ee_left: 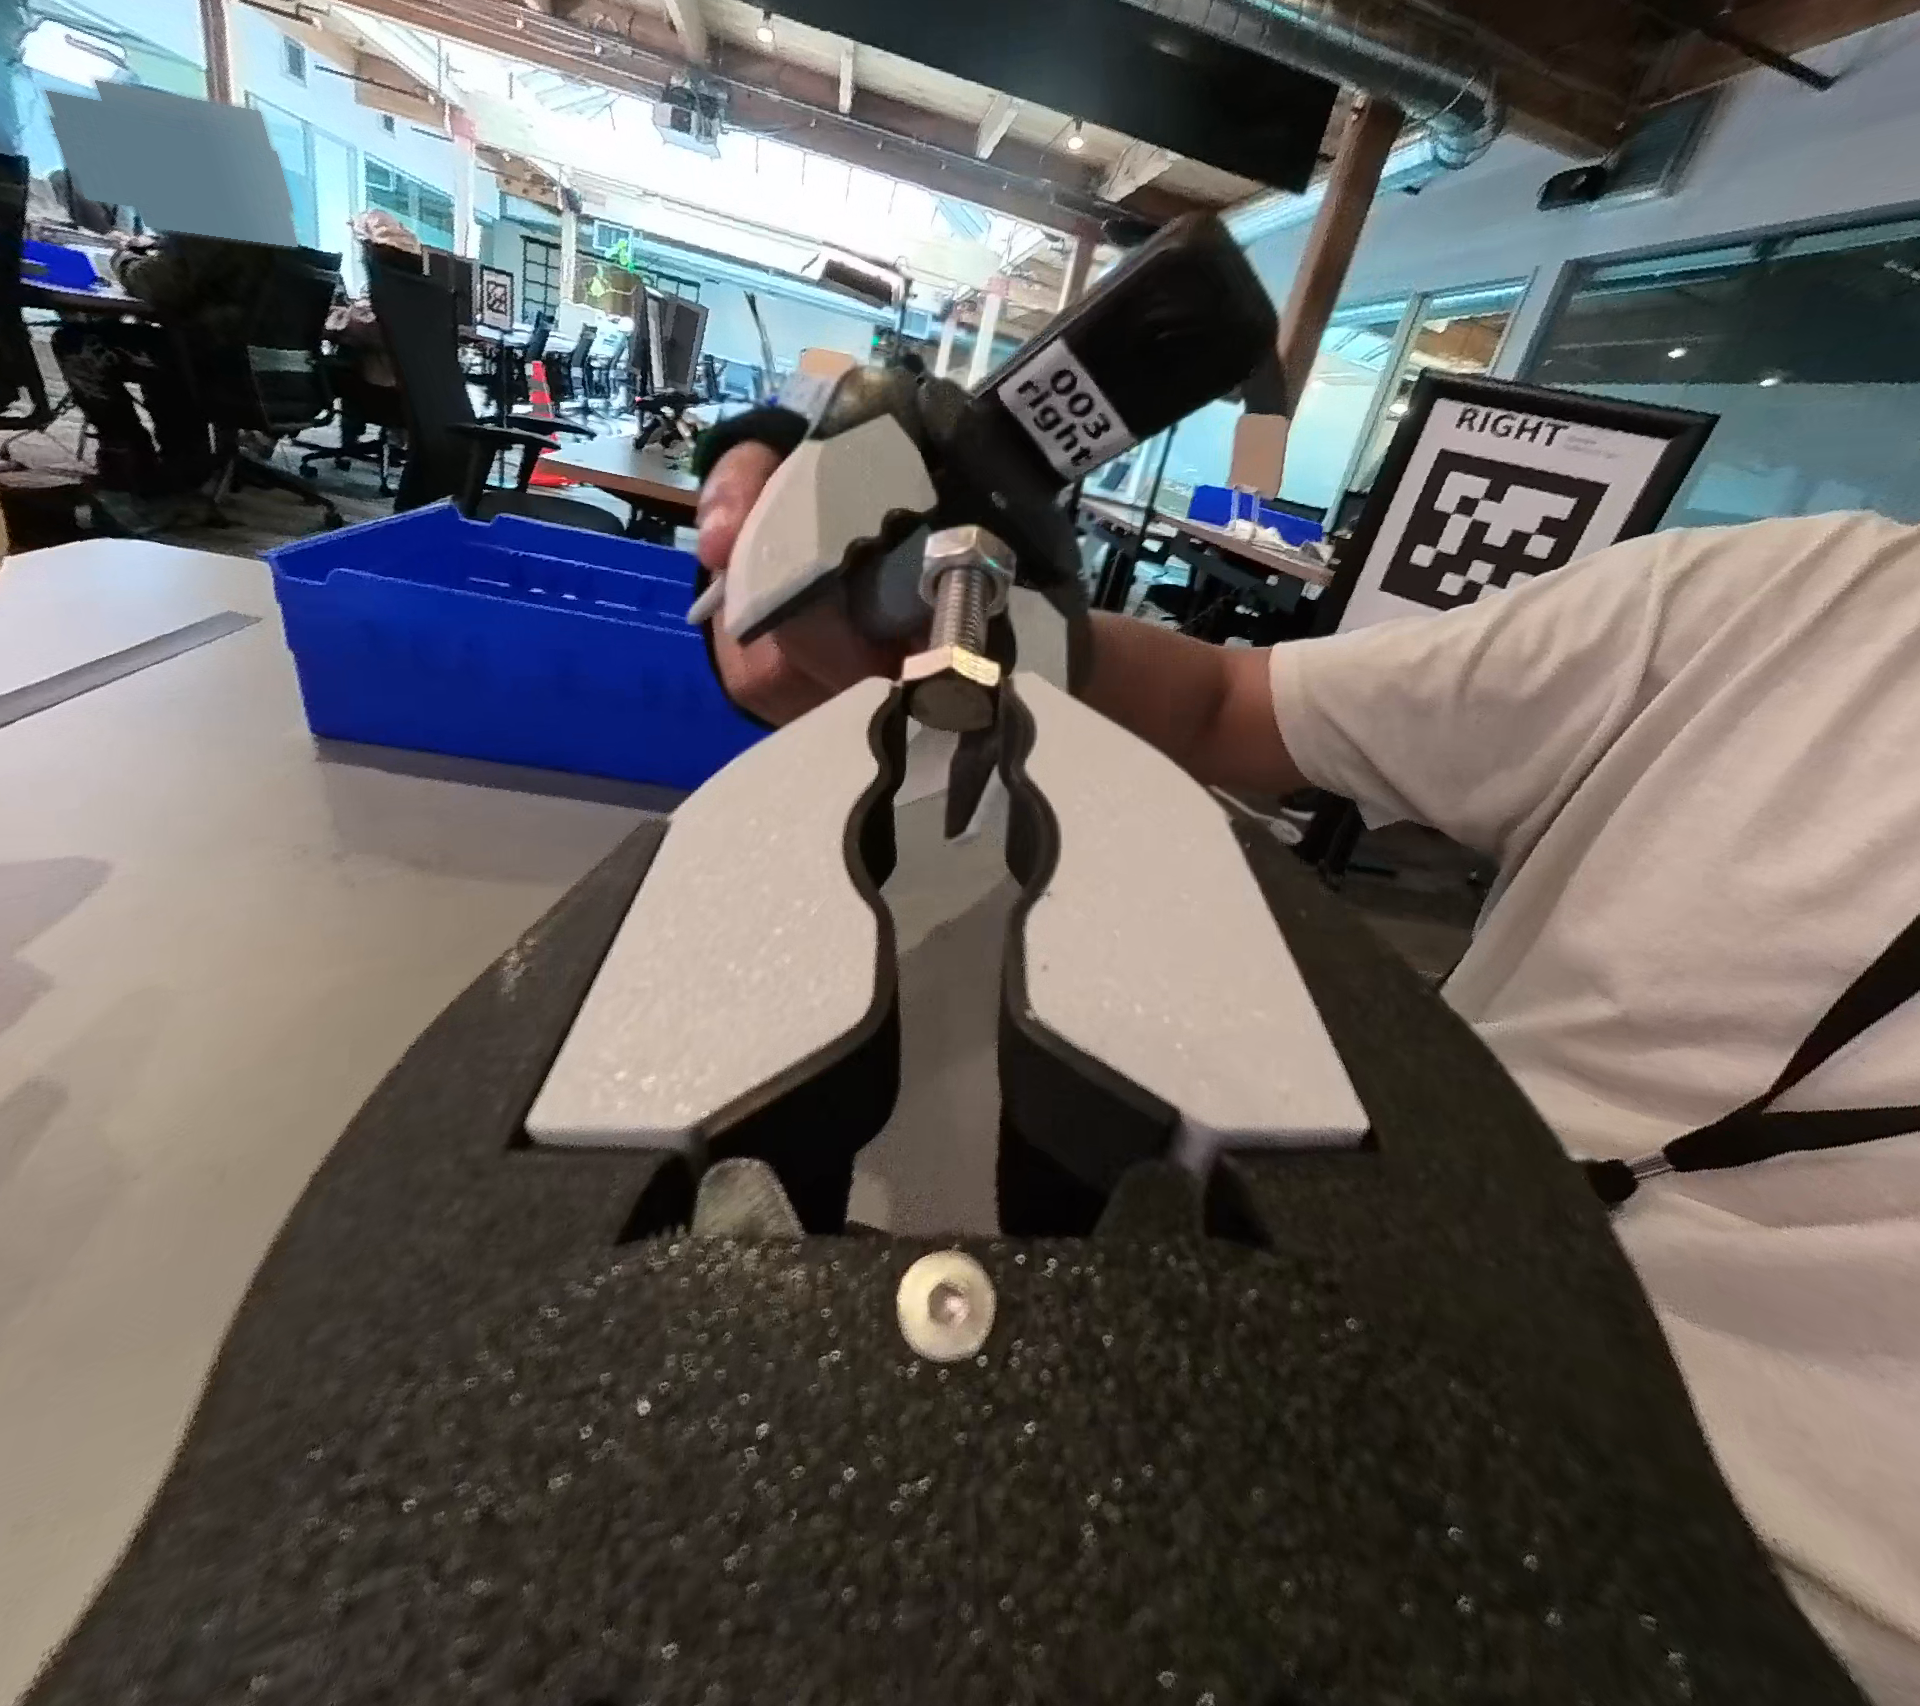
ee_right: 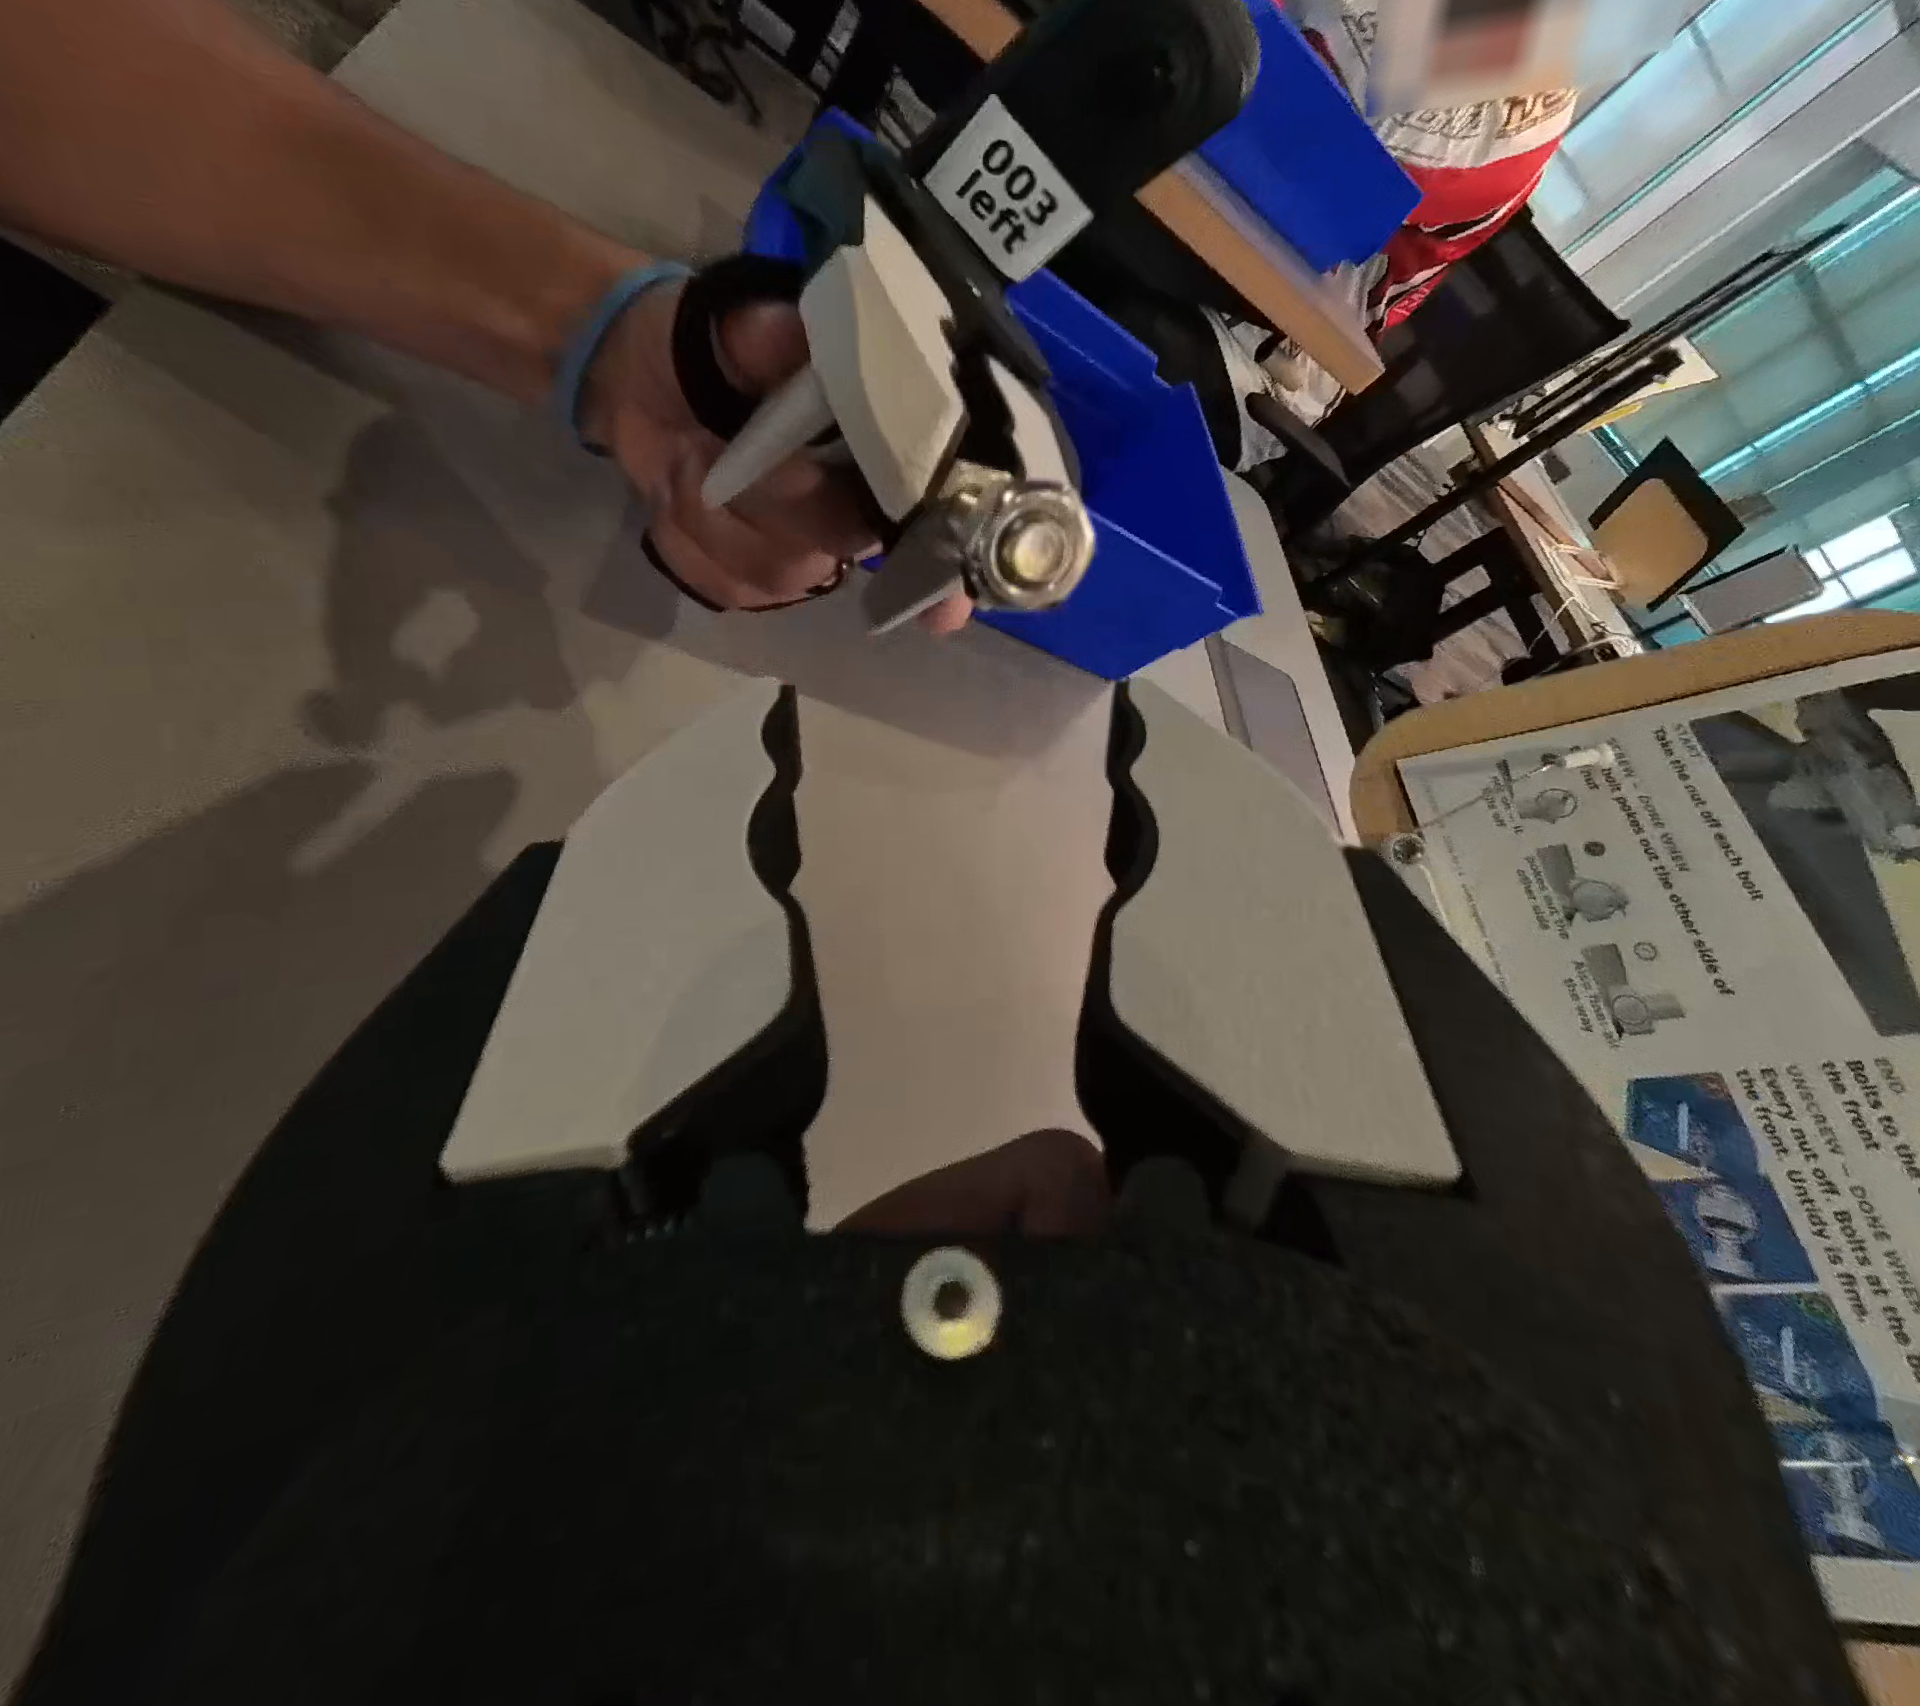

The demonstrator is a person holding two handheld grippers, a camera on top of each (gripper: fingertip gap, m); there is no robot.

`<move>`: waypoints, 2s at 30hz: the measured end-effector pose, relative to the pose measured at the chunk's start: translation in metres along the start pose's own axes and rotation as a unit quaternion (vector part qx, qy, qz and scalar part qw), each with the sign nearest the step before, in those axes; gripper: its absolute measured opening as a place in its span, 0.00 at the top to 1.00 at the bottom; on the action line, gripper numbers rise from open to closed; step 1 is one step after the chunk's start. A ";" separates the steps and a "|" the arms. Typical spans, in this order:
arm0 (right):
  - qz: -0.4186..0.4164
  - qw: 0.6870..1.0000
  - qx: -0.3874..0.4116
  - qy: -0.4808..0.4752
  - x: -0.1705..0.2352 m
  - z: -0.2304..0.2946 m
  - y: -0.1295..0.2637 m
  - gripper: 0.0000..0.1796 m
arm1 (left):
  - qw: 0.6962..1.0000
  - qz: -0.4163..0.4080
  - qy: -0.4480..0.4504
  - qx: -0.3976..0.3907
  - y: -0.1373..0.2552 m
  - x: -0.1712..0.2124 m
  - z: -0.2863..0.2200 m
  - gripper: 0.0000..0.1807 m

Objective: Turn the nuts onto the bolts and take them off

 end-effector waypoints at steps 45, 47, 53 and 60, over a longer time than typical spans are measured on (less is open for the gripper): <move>-0.089 0.996 0.012 -0.022 -0.043 0.010 0.008 0.71 | 0.999 -0.026 0.012 0.018 0.006 -0.004 -0.001 0.91; -0.073 0.997 0.020 -0.016 -0.032 0.012 0.002 0.68 | 0.999 -0.027 0.008 0.020 0.006 -0.006 -0.003 0.91; -0.049 0.989 0.049 -0.132 0.011 0.011 0.006 0.71 | 1.000 -0.009 -0.014 -0.007 0.005 -0.007 -0.004 0.91; -0.116 0.906 0.049 -0.404 0.038 0.034 0.029 0.69 | 0.997 0.051 -0.019 -0.046 -0.001 0.010 0.007 0.91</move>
Point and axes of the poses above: each gripper's, where its closed fingertips meet, y back along the fingers, x out of its underside, z = x × y across the jaws, the point moved 5 cm from there along y, back along the fingers, and after that the axes turned 10 degrees about x, right-handed, at the moved point
